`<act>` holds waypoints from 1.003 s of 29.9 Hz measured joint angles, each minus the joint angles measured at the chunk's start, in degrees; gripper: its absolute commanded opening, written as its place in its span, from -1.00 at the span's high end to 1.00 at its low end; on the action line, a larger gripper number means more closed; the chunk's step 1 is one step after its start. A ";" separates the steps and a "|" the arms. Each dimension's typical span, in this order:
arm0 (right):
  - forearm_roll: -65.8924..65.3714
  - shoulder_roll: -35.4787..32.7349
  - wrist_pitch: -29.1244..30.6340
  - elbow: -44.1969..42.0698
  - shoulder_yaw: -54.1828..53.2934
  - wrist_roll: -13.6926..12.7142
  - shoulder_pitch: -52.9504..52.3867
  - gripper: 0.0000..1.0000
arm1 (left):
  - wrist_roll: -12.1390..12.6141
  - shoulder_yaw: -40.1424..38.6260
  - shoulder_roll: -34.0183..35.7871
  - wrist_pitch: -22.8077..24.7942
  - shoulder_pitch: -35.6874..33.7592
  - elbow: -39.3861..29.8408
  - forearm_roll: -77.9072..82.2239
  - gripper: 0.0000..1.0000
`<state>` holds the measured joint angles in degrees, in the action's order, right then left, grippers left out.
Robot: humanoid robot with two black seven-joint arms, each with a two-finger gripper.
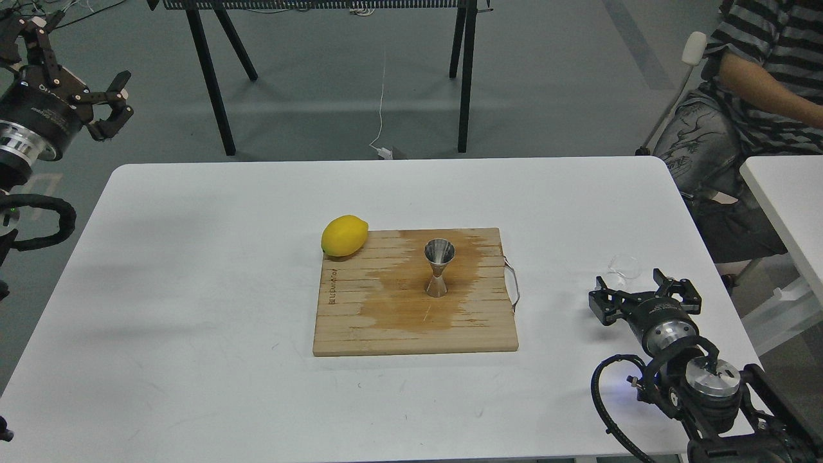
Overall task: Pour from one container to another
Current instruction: 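Move the right gripper down toward the small clear glass cup, then close the right gripper around the clear glass cup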
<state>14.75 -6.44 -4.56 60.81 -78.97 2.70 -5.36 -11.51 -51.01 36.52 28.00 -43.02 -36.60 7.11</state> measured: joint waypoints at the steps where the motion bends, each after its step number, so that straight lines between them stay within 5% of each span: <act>1: 0.01 0.19 0.16 -0.69 0.08 -0.02 -0.36 -0.98 | 0.00 0.02 0.16 0.00 0.05 -0.01 0.00 -1.00; 16: -0.07 0.90 0.60 -7.94 2.49 -0.03 -5.37 -0.83 | 0.00 0.02 1.57 0.00 0.13 -0.10 0.00 -1.00; 21: -0.07 0.93 0.72 -8.54 2.83 -0.02 -6.08 -0.34 | 0.00 0.02 2.02 0.00 0.13 -0.22 0.00 -1.00; 30: -0.21 0.80 2.13 -8.18 5.59 0.67 -6.08 0.03 | 0.00 0.02 2.30 0.00 0.28 -0.31 0.00 -1.00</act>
<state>14.55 -5.64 -2.43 52.63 -73.38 3.38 -11.44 -11.51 -50.98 38.82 28.00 -42.74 -36.92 7.11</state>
